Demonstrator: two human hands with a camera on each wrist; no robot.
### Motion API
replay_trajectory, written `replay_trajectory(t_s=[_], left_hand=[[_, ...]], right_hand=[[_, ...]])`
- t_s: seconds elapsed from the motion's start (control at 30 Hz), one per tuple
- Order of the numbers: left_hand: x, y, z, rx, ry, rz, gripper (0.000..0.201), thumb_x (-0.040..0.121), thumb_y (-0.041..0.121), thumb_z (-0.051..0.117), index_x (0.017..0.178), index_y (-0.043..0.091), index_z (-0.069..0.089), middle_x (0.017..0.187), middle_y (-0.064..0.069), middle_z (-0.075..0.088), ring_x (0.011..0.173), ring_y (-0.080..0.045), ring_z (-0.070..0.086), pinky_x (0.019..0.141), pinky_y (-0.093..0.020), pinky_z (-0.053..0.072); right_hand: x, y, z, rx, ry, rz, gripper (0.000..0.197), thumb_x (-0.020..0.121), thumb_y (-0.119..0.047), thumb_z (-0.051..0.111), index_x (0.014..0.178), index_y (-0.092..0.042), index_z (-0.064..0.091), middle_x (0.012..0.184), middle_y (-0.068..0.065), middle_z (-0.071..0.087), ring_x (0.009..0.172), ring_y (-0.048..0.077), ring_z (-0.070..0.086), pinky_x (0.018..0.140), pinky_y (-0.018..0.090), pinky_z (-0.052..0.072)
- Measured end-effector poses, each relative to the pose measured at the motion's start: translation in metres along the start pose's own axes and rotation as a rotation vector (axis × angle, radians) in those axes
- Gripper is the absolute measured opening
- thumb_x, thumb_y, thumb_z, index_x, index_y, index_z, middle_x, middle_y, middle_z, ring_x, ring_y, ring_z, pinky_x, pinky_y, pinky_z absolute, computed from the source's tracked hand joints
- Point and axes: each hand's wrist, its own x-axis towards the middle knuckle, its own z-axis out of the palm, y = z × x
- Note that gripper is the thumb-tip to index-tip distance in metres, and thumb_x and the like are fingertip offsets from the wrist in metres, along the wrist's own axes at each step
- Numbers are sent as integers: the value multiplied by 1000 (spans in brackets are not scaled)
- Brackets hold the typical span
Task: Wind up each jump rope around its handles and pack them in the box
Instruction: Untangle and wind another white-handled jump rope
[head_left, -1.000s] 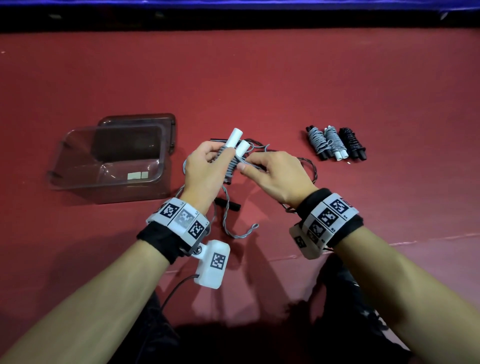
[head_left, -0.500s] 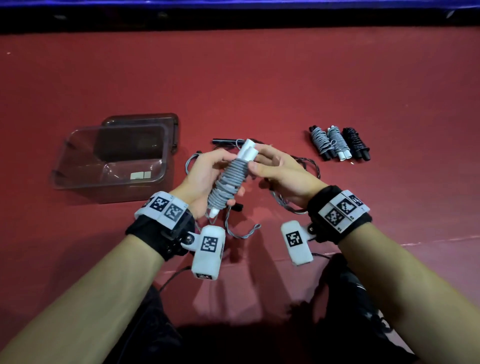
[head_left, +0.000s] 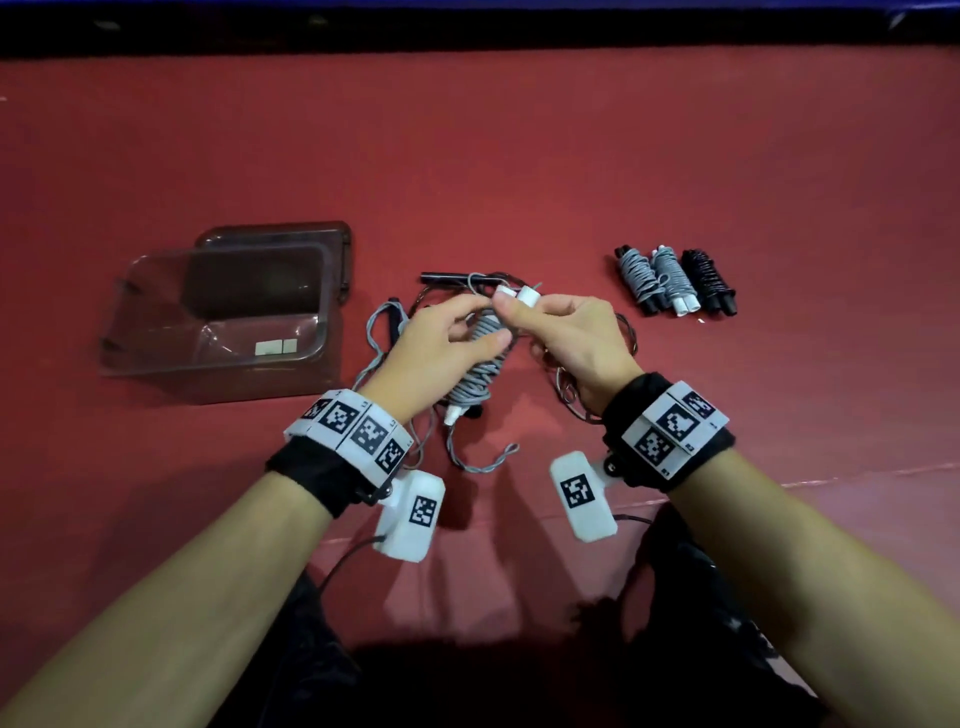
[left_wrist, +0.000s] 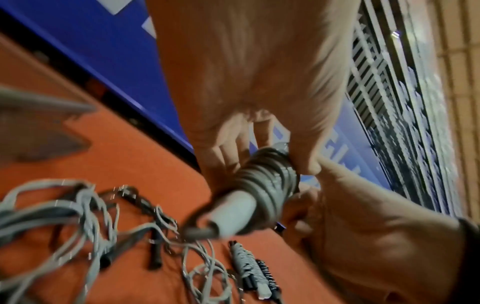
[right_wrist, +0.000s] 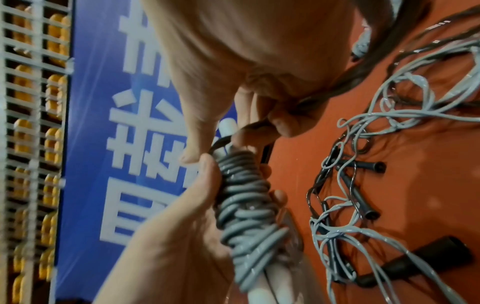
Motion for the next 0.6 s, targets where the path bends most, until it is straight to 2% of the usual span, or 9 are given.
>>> replay_trajectory(t_s=[0.1,0.17,0.2,0.3,0.37,0.43,0.5,0.53,0.6], left_hand=[[1,-2,4,-353,60,-169,16,100,17,62,113,17,71,91,-6,75,76,-26,72,73,-36,57],[3,-2,2,-476,114,-228,20,106,16,50,115,9,66,89,-12,71,66,-27,67,58,-34,56],[4,-2,0,-495,156,-242,21,108,17,46,116,7,63,88,-11,71,63,-25,65,54,-32,54],[5,2,-7,-587,217,-256,23,108,18,42,110,7,62,82,-9,70,60,-23,61,50,-30,49],[5,5,-11,-607,220,-257,25,107,19,42,107,7,63,80,-10,69,59,-25,58,49,-31,46],[4,6,-11,-623,191,-277,32,106,29,43,105,6,65,79,-11,68,58,-25,57,47,-32,44],[3,7,-8,-636,161,-301,48,104,47,45,101,5,67,78,-12,67,54,-24,57,45,-32,43],[3,5,-6,-606,175,-302,50,103,52,48,101,6,67,77,-12,66,52,-23,56,45,-30,43],[4,0,-4,-495,239,-284,40,102,47,55,100,8,65,75,-12,66,49,-24,56,45,-30,44]], right_hand=[[2,-4,0,-37,-110,-56,29,86,-28,81,97,-2,78,74,2,68,62,11,54,55,20,44],[5,-5,-3,-68,-112,-88,25,83,-16,83,106,-9,78,82,-4,74,69,9,61,65,19,50],[6,-5,-4,-90,-78,-120,24,82,-13,84,105,-11,77,81,-7,74,68,8,61,64,19,50],[5,-2,-5,-163,4,-259,17,82,-17,85,95,-13,76,78,-1,72,62,7,57,60,22,48],[4,0,-5,-280,-20,-334,15,84,-21,83,96,-19,75,78,-3,73,62,7,55,60,28,50],[2,-2,-5,-448,-100,-410,19,89,-20,76,108,-22,72,85,-10,73,72,7,62,70,34,56],[2,-5,-6,-693,-165,-529,20,96,-23,66,115,-26,69,91,-14,71,86,12,65,79,36,53],[3,-7,-6,-812,-183,-583,19,98,-26,61,116,-27,67,93,-13,70,91,15,63,79,37,50],[3,-7,-5,-1040,-183,-682,17,99,-28,53,111,-26,65,94,-9,71,95,21,61,76,38,48]])
